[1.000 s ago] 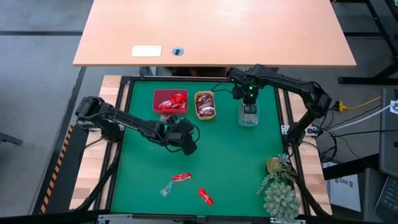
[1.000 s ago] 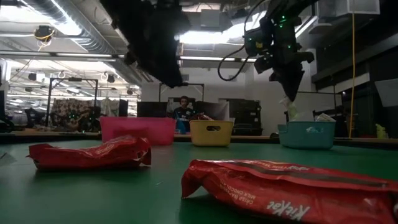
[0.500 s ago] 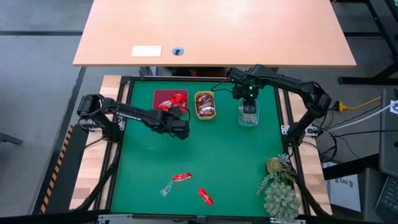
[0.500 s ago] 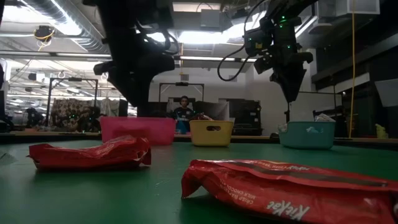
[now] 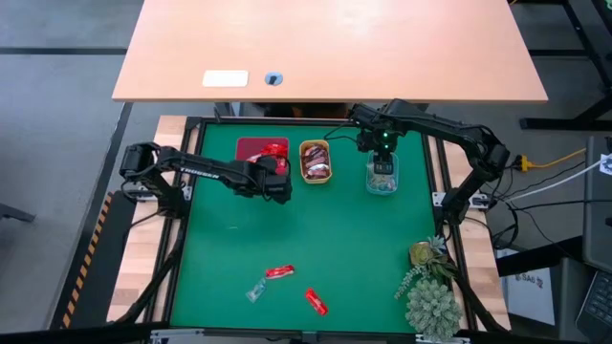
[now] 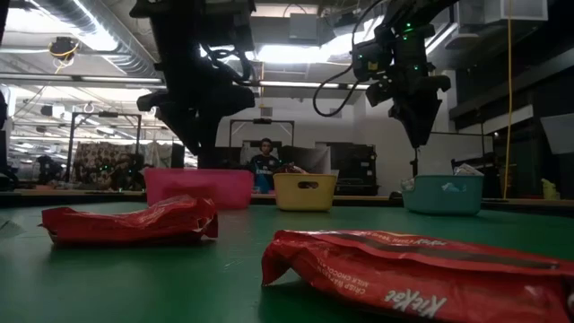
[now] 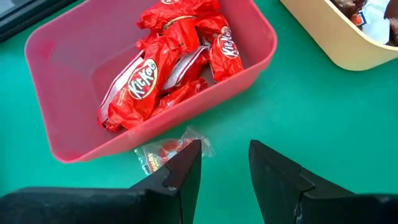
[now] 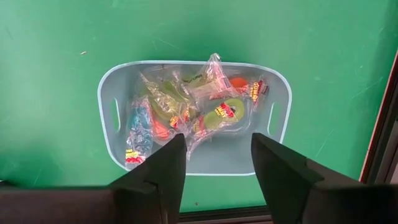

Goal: Sort candy
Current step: Put the orange gummy into the blue bin

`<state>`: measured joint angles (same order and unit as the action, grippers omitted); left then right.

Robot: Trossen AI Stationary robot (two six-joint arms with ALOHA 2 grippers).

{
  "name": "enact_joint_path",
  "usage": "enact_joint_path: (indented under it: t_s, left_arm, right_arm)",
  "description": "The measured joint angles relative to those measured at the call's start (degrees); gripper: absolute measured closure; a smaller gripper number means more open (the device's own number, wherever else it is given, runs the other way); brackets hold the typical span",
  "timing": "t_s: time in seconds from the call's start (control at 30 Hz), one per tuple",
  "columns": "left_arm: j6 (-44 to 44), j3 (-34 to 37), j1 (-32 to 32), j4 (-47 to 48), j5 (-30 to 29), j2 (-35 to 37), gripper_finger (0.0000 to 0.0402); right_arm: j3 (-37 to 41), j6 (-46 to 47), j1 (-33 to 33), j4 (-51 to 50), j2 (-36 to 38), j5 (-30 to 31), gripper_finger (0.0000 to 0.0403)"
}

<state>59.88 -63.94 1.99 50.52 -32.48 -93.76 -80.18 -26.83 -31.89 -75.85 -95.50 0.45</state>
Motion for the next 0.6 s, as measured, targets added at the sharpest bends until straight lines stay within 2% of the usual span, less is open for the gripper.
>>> enact_joint_path:
  t_s: [0.6]
  left_arm:
    - [3.1,0.6,0.3,-0.3,-2.2,-8.8,0.0273]
  right_arm:
    - [0.0,0.0,0.0,3.8,0.0,-1.5,0.0221]
